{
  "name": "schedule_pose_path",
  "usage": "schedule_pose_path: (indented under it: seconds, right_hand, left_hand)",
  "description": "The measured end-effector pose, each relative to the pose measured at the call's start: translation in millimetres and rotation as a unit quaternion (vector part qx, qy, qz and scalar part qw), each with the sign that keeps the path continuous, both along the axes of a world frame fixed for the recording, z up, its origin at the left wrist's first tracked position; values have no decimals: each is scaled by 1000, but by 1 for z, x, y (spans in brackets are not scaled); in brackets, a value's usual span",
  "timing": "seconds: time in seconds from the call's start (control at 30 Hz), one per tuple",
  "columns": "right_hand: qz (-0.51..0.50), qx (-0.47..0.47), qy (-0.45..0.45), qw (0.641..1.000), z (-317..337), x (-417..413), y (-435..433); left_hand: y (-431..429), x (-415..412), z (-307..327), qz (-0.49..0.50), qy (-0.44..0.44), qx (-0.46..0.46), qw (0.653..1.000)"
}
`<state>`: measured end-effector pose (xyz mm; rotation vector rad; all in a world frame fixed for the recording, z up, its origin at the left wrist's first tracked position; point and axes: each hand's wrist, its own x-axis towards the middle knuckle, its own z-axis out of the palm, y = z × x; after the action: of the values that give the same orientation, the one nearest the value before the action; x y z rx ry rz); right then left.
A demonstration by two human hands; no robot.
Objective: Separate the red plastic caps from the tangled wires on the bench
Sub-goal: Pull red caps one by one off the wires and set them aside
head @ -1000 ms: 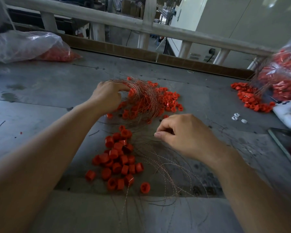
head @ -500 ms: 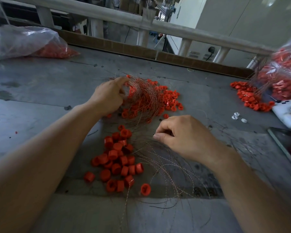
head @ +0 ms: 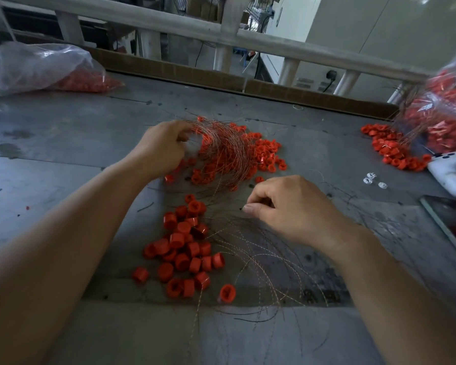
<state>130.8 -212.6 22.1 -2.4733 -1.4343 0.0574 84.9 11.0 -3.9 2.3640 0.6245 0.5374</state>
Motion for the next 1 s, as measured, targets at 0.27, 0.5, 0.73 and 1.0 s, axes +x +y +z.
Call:
schedule_pose_path:
  seconds: [0.27,0.5,0.73,1.0]
  right_hand:
    - [-10,-21,5,1000,-2,4,1]
    - [-13,-14,5,1000,-3,6,0]
    - [-6,-14,2,1000,-4,5,1]
    - [-13,-12,3,1000,-4,5,0]
  left_hand:
    - [9,-31,14,25,12,-102,994]
    - [14,-44,15,41,1,-113,993]
    - [13,-57,9,15,58,-68,996]
    - [5,-59,14,21,-29,-107,994]
